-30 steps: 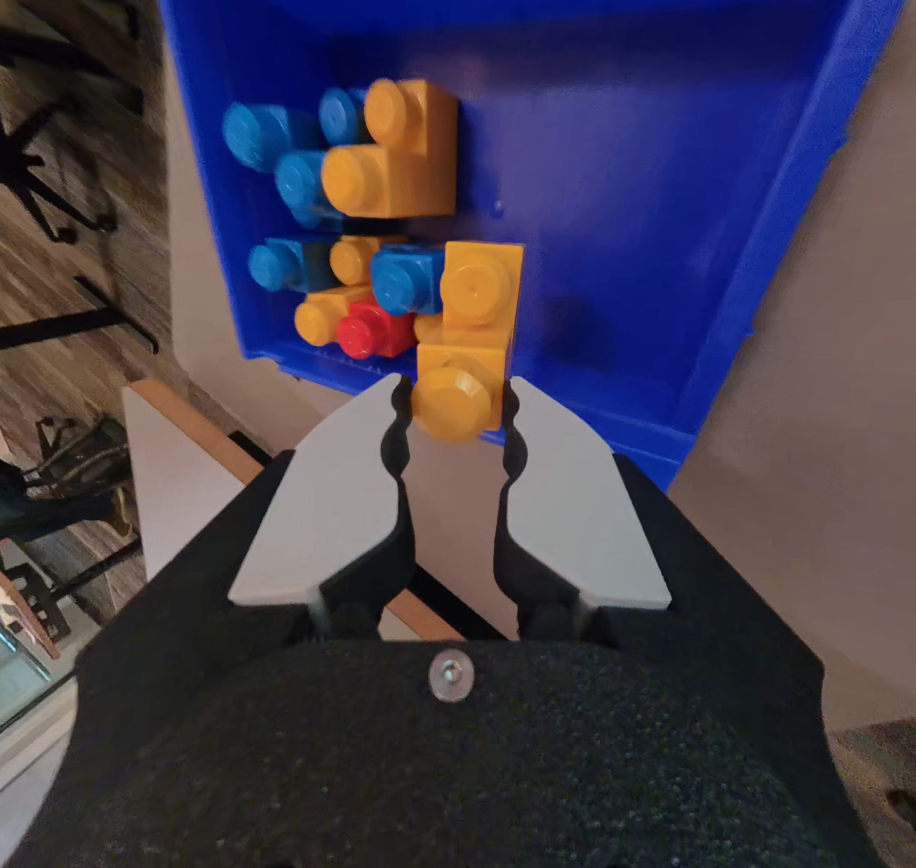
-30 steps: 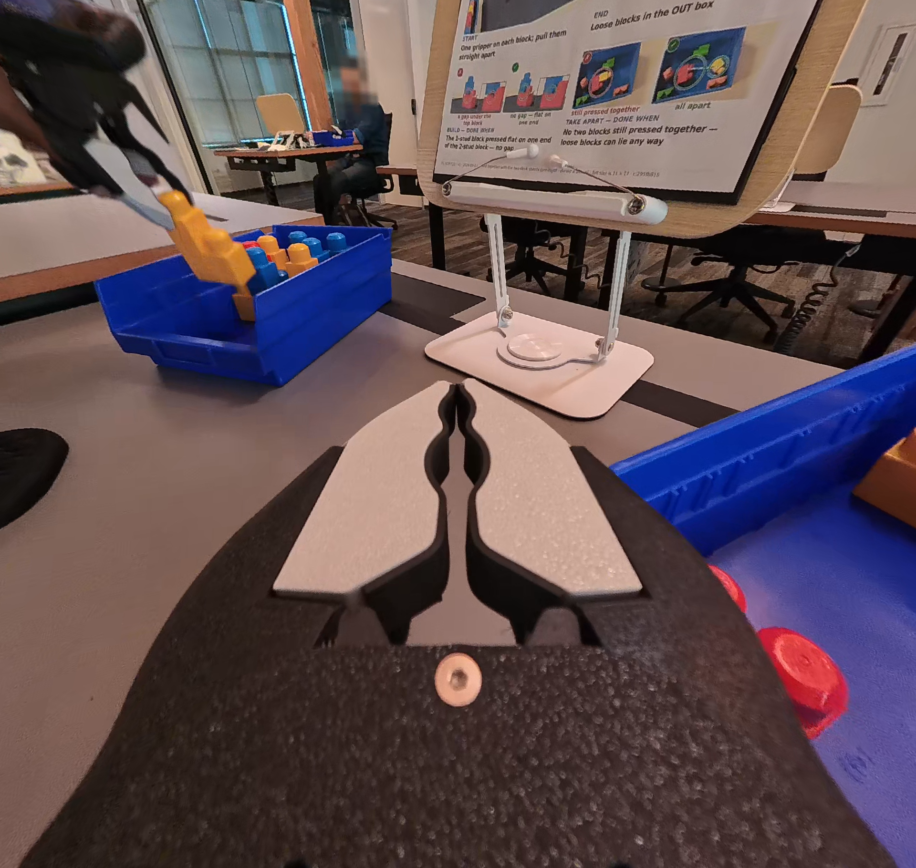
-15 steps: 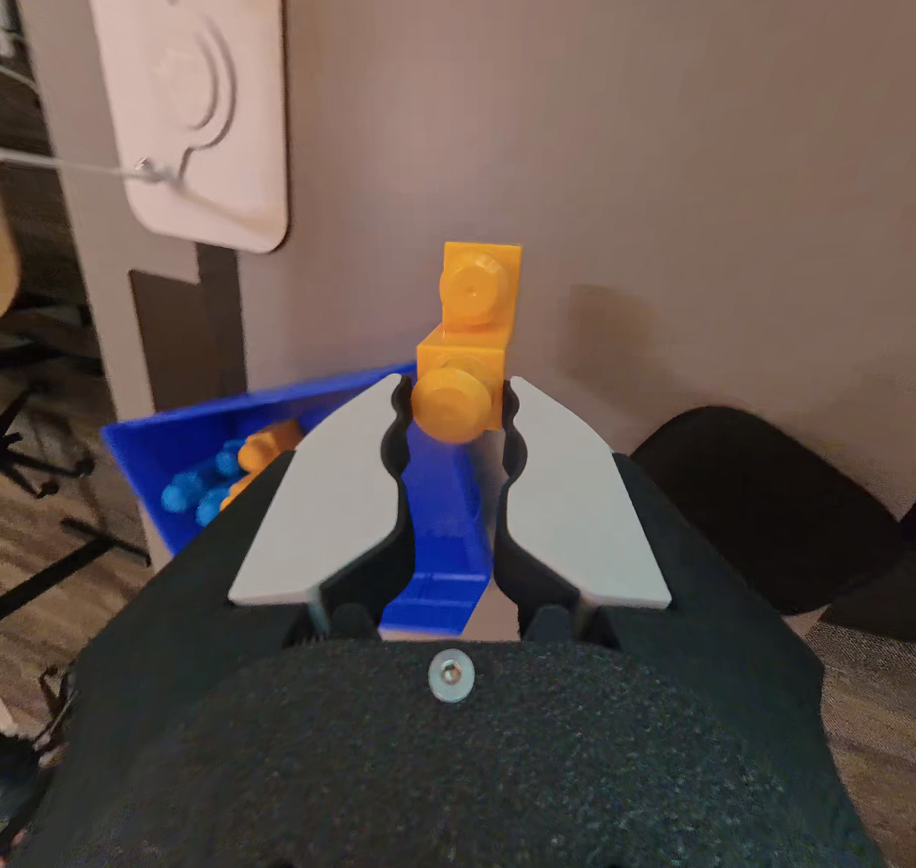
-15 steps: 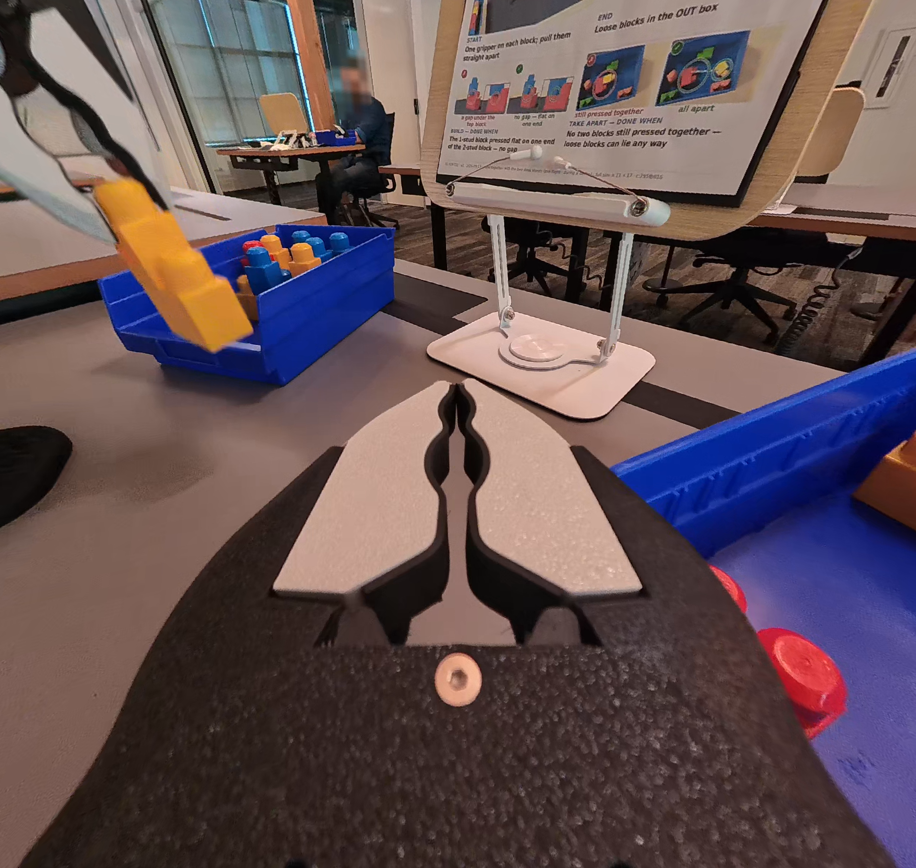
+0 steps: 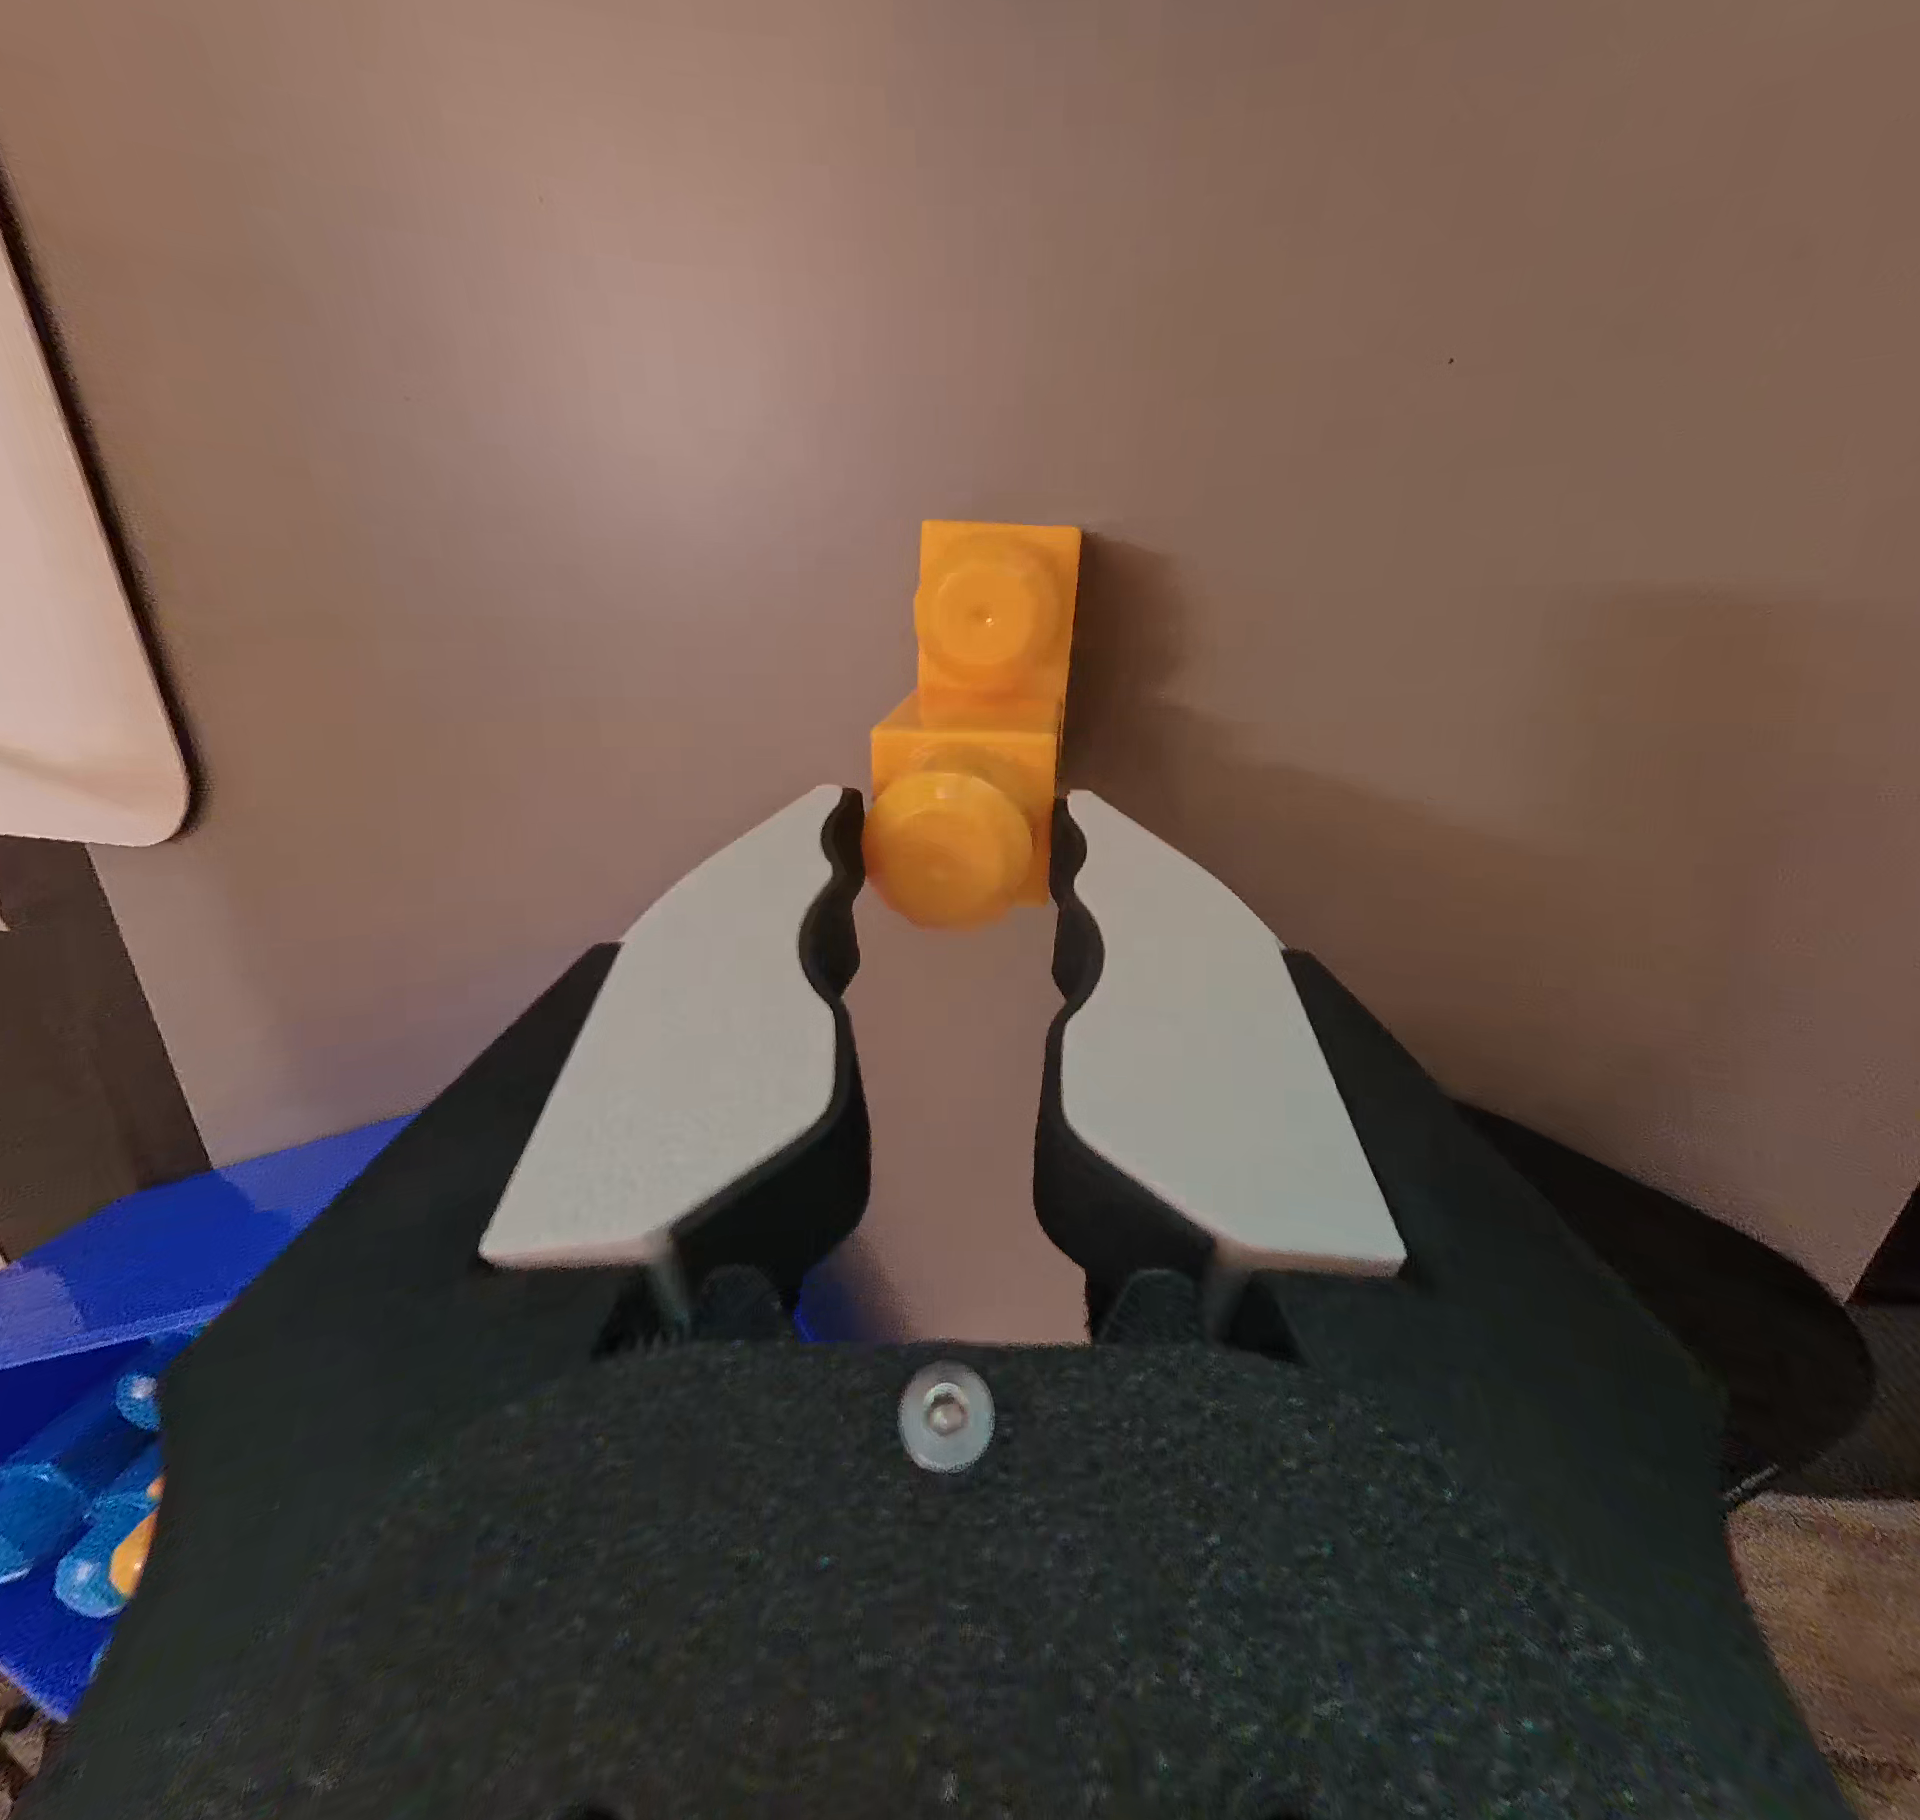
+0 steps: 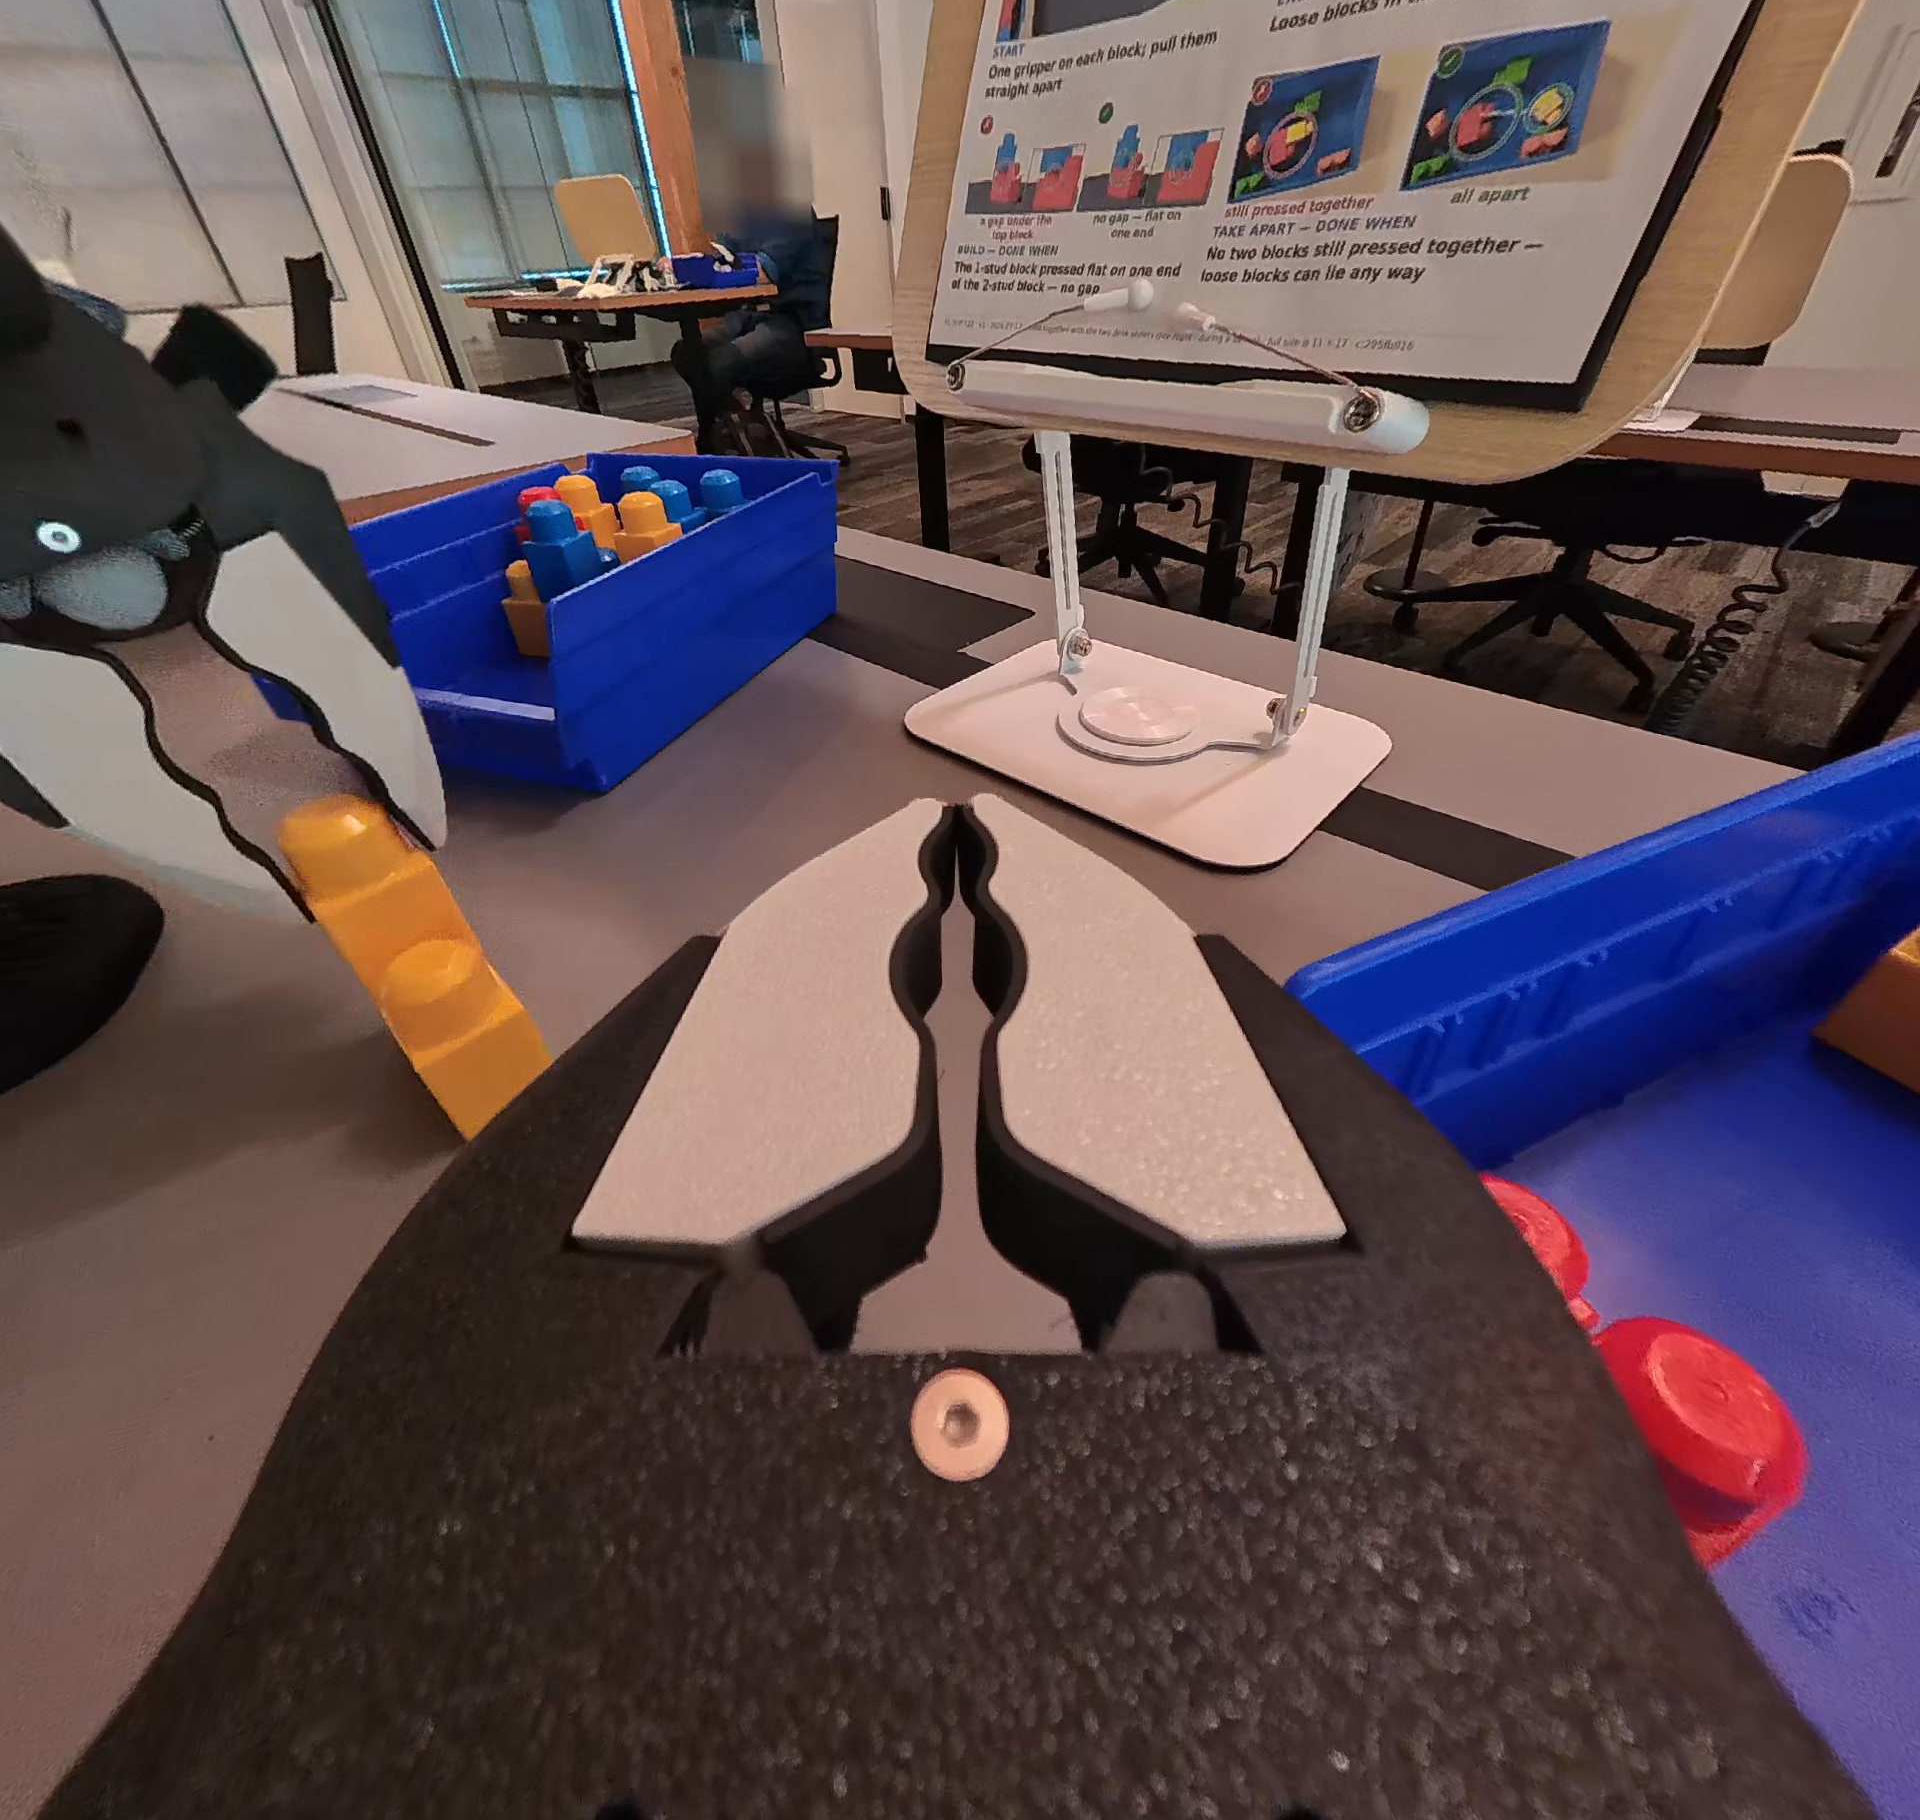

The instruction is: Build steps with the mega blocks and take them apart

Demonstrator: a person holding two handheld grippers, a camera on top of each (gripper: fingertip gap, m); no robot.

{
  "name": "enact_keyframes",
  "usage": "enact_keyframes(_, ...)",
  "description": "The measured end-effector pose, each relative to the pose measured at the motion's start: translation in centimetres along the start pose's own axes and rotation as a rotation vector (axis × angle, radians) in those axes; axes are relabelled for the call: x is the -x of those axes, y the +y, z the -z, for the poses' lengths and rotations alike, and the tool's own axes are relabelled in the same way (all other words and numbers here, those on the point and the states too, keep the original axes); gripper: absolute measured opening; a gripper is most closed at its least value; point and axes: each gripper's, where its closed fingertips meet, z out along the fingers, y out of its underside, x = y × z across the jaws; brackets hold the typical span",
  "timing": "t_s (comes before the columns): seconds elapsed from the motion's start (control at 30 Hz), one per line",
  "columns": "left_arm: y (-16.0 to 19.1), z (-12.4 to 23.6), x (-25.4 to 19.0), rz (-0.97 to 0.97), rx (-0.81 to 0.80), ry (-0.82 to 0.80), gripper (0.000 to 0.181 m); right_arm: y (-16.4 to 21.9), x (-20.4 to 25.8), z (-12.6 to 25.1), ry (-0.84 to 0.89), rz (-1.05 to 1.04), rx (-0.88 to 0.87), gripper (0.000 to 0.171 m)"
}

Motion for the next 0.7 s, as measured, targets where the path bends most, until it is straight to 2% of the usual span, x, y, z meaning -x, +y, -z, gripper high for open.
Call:
enact_keyframes(0.2,0.0,-0.4,0.0,0.005,-0.037,-0.016,0.037,0.3,0.2,-0.2,-0.008,0.004,0.013,0.000)
enact_keyframes(0.27,0.0,-0.8,-0.2,0.014,-0.076,-0.003,0.050,0.3,0.3,-0.2,-0.008,0.007,0.012,0.000)
enact_keyframes(0.5,-0.6,-1.2,-0.7,0.156,-0.456,0.051,0.066,0.3,0.1,-0.1,-0.004,0.003,0.010,0.000)
enact_keyframes(0.7,0.9,-4.0,-0.8,0.278,-0.636,0.053,0.067,0.5,0.1,-0.3,-0.003,0.009,0.019,0.000)
